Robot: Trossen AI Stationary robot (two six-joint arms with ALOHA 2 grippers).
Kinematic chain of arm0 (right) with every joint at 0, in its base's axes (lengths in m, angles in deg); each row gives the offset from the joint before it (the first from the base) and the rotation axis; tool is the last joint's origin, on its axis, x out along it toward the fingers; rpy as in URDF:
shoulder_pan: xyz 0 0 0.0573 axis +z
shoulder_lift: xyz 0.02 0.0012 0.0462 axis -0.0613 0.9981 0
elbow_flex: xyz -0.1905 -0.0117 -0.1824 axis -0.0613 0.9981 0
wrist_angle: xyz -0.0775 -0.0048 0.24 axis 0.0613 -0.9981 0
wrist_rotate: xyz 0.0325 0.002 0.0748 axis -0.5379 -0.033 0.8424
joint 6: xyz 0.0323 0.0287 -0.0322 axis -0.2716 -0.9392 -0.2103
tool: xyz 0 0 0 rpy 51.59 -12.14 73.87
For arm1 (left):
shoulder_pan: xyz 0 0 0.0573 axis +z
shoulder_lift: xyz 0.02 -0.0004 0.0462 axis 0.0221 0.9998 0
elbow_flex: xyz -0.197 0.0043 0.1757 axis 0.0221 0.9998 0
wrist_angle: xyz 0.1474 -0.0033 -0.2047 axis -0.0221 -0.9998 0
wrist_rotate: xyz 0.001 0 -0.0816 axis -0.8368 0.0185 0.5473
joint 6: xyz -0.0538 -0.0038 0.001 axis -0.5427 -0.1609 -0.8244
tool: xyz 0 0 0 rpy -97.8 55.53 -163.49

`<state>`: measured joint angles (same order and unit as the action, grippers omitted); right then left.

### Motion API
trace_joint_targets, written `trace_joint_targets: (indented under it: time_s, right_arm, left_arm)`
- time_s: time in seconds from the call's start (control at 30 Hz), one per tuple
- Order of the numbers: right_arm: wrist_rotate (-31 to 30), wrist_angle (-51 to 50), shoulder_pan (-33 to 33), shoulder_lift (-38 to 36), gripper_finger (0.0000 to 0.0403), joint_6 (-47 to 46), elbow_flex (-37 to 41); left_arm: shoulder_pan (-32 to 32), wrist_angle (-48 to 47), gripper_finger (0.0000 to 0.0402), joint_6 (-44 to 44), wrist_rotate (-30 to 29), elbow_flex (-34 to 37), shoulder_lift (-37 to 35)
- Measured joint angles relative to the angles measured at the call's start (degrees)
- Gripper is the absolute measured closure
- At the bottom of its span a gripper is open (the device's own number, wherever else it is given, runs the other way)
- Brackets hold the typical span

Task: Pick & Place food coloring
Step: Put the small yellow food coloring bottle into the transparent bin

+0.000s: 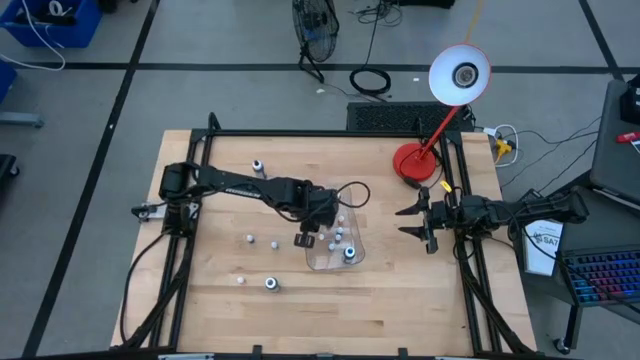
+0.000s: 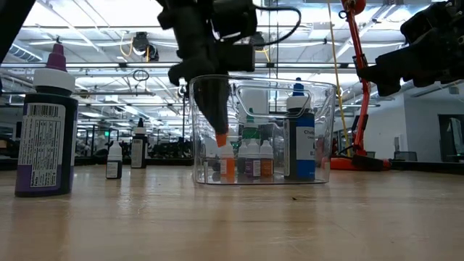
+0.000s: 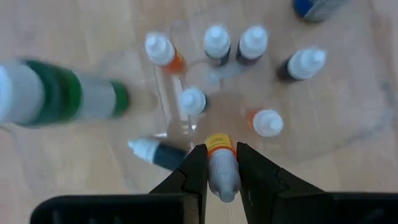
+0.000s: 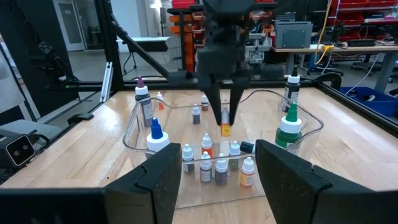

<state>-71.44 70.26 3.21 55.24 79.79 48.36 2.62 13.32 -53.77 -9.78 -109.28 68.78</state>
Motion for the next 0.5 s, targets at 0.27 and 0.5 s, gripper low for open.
trace_joint_targets:
  time_s: [0.27,0.5]
  right_arm:
    - [0.0,0.0,0.0,0.0,0.0211,0.0,0.0]
    - [0.0,0.0,0.0,0.0,0.0209,0.0,0.0]
  left_arm:
    - [0.6,2.1,0.0336,-0.9,1.8,3.3,0.0]
    - [0.7,1.7,0.0336,-2.1,2.7,3.6,0.0]
